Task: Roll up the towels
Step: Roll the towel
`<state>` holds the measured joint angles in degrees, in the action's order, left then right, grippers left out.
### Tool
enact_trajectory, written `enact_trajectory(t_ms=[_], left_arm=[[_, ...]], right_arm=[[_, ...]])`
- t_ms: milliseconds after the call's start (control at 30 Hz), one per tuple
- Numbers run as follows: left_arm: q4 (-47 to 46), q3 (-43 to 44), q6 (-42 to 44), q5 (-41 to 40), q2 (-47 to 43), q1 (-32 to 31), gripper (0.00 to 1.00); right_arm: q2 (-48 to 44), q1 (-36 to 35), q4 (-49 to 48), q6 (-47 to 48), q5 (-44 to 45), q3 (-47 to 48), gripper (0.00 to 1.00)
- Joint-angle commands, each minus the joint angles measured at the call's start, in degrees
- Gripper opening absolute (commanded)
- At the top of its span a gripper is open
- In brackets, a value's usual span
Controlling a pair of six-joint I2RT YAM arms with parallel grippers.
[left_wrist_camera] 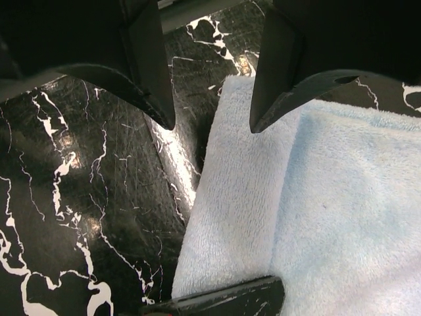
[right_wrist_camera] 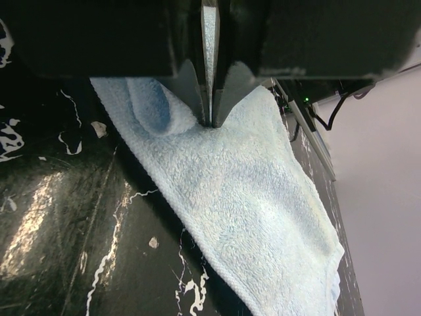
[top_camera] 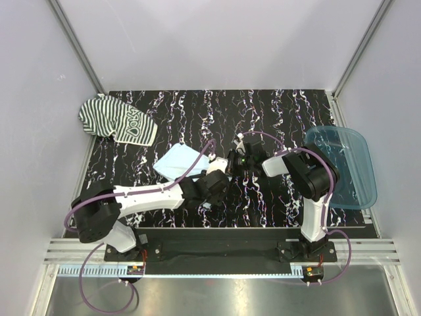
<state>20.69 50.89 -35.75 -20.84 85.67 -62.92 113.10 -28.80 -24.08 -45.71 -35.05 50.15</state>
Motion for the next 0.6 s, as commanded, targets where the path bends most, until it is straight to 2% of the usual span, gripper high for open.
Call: enact_trajectory(t_ms=[0, 200, 567], left_arm=[[-4.07, 0.35, 2.52, -2.36, 1.69, -0.19, 0.55], [-5.57, -2.73, 1.74, -2.18, 3.8, -0.19, 0.54], [-3.02, -4.22, 1.55, -8.6, 4.06, -0.19, 0.56]], right_arm=[[-0.78, -0.12, 4.21, 2.47, 2.97, 0.12, 0.1], [0.01, -0.12, 4.74, 2.47, 3.06, 1.09, 0.1], [1.69, -0.12, 6.5, 3.79, 2.88, 2.76, 0.1]])
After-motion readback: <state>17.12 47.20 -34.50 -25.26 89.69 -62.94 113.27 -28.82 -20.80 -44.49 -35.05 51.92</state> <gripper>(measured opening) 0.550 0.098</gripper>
